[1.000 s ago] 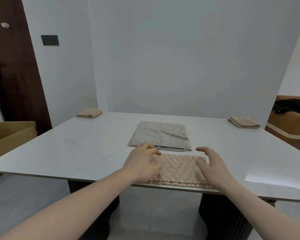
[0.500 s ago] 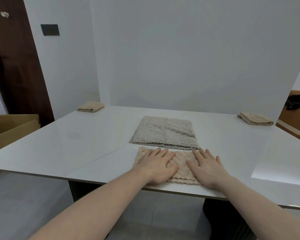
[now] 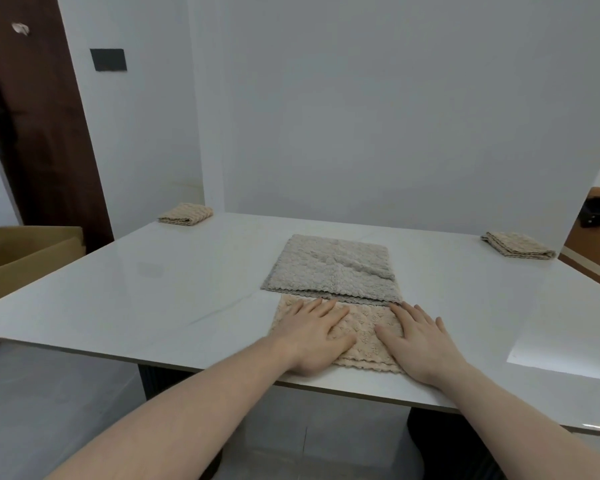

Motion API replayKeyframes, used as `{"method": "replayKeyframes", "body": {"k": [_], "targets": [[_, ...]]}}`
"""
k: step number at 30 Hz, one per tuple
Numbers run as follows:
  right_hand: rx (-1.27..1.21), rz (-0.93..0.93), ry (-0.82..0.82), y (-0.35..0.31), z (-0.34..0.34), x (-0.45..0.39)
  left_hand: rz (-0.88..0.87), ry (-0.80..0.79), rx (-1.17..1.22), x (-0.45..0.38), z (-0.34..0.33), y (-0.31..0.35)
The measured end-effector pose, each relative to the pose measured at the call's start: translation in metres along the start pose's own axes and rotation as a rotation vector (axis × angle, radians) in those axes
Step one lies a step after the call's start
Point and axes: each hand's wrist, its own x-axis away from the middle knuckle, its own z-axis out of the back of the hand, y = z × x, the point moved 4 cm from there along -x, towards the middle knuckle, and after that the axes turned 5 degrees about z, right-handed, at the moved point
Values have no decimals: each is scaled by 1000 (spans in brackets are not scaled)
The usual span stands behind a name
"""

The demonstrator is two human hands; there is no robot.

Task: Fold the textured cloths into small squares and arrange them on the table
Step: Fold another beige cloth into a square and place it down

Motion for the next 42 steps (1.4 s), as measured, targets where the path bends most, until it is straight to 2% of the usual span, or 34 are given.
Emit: {"method": "replayKeyframes", "body": {"k": [3,8,11,16,21,28,38,42], "targets": [[6,6,-7,0,0,1,33,14,21,9,4,-20],[-10,22,-33,-1,2,4,199,73,110,25,8,-79],[-52,5,-19,0,3,6,226,132,152,28,10,-86],[-471,-182,128,14,21,0,229,151,198,28,11,-83],[-175,-332,59,35,27,0,271,224,362,30,19,-84],[-180,-426,-26,52,33,-7,266,241,249,30,14,-85],[-638,-372,239,10,68,0,291,248,328,31,11,-88],[-793,-351,218,-17,84,-8,286,271,435,34,15,-88]]}}
